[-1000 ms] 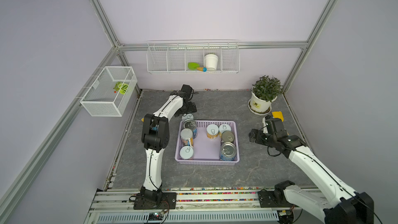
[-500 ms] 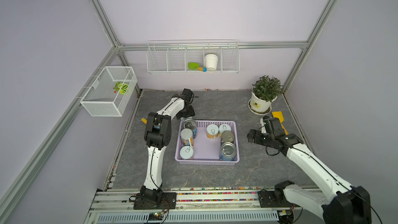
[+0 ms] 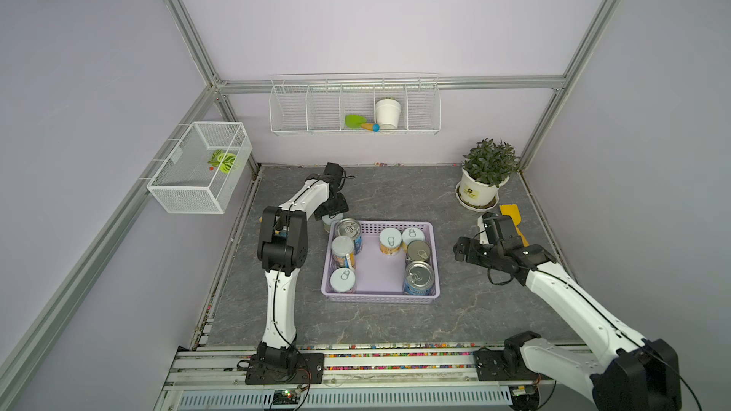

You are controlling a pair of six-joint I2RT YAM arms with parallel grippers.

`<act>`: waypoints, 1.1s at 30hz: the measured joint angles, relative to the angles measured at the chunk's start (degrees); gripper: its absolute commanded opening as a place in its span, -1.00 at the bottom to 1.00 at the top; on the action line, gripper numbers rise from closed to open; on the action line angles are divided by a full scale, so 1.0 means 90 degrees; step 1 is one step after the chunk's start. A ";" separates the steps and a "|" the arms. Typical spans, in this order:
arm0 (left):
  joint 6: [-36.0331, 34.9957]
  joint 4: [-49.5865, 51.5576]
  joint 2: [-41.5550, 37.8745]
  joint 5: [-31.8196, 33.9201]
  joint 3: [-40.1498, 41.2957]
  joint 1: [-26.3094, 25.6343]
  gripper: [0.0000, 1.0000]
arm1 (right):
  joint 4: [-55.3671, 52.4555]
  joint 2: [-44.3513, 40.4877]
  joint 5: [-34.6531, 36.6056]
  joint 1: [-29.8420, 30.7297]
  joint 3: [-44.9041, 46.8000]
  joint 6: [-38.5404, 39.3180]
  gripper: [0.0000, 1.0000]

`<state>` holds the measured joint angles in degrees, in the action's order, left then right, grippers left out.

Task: Put the canned food in the basket
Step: Pick up the canned food from the center of the board, then place the canned food in the basket.

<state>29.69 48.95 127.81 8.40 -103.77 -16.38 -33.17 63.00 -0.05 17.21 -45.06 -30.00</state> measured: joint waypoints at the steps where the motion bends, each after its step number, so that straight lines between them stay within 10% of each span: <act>1: 0.0000 0.0036 0.0000 0.0049 -0.0041 0.0010 0.00 | 0.0000 0.0010 0.0002 0.0000 0.0000 0.0000 0.96; 21: 0.0148 0.0607 -0.2096 0.0646 -0.0265 -0.0066 0.01 | 0.0005 0.0022 -0.0119 0.0000 -0.0002 0.0002 0.96; 33: 0.0262 0.0884 -0.4172 0.0857 0.0894 -0.1676 0.02 | 0.0007 -0.0401 -0.0359 0.0000 0.0000 0.0002 0.96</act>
<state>32.05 56.90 90.26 16.12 -95.72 -31.46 -33.10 59.40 -3.29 17.21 -45.06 -29.98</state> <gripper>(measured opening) 0.766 0.980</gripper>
